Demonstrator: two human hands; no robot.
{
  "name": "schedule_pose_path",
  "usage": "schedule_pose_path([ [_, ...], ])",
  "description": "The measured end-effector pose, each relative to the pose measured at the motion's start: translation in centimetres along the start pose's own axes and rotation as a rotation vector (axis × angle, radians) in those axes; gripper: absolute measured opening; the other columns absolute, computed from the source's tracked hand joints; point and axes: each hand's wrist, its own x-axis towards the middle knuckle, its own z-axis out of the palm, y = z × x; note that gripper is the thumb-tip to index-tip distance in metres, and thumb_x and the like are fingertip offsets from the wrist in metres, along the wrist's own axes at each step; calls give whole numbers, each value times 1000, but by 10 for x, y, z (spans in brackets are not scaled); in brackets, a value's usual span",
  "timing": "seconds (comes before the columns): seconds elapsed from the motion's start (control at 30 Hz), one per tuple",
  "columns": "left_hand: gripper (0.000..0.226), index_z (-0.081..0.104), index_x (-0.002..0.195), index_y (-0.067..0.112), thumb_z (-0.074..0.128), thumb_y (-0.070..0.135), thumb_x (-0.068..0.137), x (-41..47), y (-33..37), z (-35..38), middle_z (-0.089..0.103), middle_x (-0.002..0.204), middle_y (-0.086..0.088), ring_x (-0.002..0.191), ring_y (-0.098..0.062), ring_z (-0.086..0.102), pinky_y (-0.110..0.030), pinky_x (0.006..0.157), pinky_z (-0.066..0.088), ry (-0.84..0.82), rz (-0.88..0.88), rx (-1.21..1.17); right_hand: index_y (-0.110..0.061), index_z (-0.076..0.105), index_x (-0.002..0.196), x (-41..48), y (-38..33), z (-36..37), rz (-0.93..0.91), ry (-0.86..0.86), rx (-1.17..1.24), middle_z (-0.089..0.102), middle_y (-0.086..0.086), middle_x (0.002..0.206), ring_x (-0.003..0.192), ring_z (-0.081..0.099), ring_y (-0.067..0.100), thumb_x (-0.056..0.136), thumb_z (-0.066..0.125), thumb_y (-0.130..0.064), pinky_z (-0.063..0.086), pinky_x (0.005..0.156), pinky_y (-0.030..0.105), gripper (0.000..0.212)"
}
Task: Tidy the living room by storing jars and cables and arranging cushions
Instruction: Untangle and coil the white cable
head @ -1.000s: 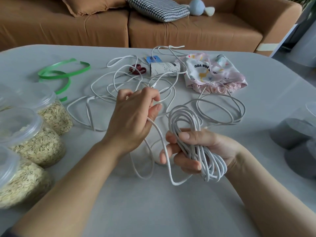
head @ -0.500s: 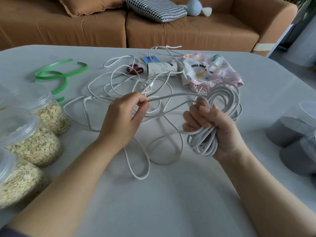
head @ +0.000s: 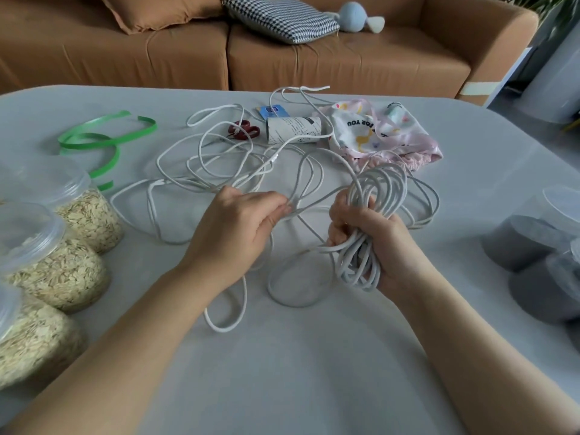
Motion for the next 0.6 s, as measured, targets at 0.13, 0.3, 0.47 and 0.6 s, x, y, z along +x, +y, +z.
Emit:
schedule_pose_path([
  [0.13, 29, 66, 80, 7, 50, 25, 96, 1, 6, 1, 69, 73, 4, 64, -12, 49, -37, 71, 38, 1, 77, -17, -13, 59, 72, -1, -1, 3, 58, -9, 49, 68, 11, 99, 61, 61, 14, 73, 59, -4, 48, 52, 24, 9],
  [0.3, 40, 64, 78, 7, 44, 35, 99, 0, 8, -1, 65, 71, 2, 61, -26, 55, -38, 75, 40, -104, 75, -61, -17, 48, 82, -3, -7, -1, 106, -163, 151, 66, 12, 123, 75, 63, 11, 79, 54, -2, 50, 63, 22, 16],
  [0.47, 32, 65, 84, 17, 48, 44, 91, -5, 2, 2, 52, 59, 10, 60, -24, 50, -22, 75, 34, -193, -27, -99, -18, 55, 78, -1, -5, -1, 88, -120, 203, 69, 4, 107, 75, 60, 11, 61, 66, -2, 49, 63, 25, 26],
  [0.6, 23, 62, 81, 21, 50, 40, 85, -8, 1, 4, 59, 63, 8, 62, -15, 53, -27, 83, 37, -232, -64, -107, -18, 69, 81, 1, -4, -4, 15, 13, 141, 61, 0, 85, 73, 55, 10, 70, 56, -3, 43, 72, 30, 23],
])
